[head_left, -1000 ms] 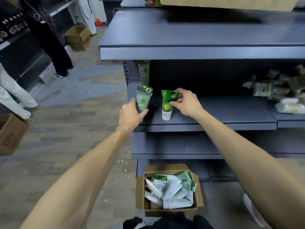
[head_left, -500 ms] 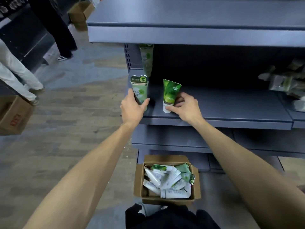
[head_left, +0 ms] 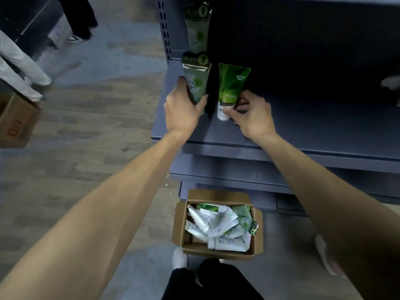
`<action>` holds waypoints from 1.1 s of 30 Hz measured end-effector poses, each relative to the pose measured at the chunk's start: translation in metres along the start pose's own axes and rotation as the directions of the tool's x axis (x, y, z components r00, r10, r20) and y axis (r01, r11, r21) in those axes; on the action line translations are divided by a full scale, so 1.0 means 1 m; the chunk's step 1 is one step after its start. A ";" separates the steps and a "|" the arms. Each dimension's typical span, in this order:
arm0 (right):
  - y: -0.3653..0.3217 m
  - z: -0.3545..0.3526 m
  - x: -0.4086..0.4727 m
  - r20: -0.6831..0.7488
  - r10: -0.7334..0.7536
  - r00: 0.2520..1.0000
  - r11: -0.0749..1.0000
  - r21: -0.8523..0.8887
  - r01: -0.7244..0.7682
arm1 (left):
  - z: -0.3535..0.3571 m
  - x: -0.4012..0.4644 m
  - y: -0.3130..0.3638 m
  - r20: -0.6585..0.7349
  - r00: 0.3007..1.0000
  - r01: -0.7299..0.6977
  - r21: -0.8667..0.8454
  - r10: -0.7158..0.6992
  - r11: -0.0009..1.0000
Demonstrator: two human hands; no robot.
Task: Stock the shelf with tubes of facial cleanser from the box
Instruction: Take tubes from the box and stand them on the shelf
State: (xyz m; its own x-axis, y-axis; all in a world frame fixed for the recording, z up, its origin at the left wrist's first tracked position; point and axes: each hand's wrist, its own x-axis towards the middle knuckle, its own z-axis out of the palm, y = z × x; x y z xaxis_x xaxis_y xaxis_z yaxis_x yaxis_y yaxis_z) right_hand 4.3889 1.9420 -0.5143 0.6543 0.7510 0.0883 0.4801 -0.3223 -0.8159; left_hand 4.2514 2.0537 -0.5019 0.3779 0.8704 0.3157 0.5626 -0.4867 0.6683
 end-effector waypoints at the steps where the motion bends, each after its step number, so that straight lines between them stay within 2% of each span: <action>1: 0.004 0.000 0.008 0.001 -0.010 1.000 1.000 -0.004 0.010 | 0.006 0.006 -0.001 -0.015 1.000 0.001 0.000 -0.001 1.000; 9: 0.021 -0.006 0.067 0.023 -0.087 0.996 0.995 -0.040 0.088 | 0.042 0.050 0.000 -0.086 0.996 -0.016 -0.025 0.014 1.000; 18: 0.025 0.004 0.123 0.007 -0.095 0.995 0.994 -0.062 0.095 | 0.061 0.070 -0.003 -0.163 0.985 -0.050 0.051 0.057 0.997; 33: 0.020 0.010 0.167 0.022 -0.106 0.994 0.982 -0.155 0.108 | 0.065 0.085 -0.001 -0.169 0.986 -0.002 0.028 0.007 1.000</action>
State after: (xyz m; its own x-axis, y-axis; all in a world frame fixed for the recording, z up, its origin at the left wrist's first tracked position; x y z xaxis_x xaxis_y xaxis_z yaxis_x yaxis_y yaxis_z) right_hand 4.5017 2.0667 -0.5218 0.5869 0.7934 0.1618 0.6326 -0.3245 -0.7033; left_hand 4.3314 2.1233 -0.5194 0.2516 0.8672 0.4297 0.5822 -0.4903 0.6486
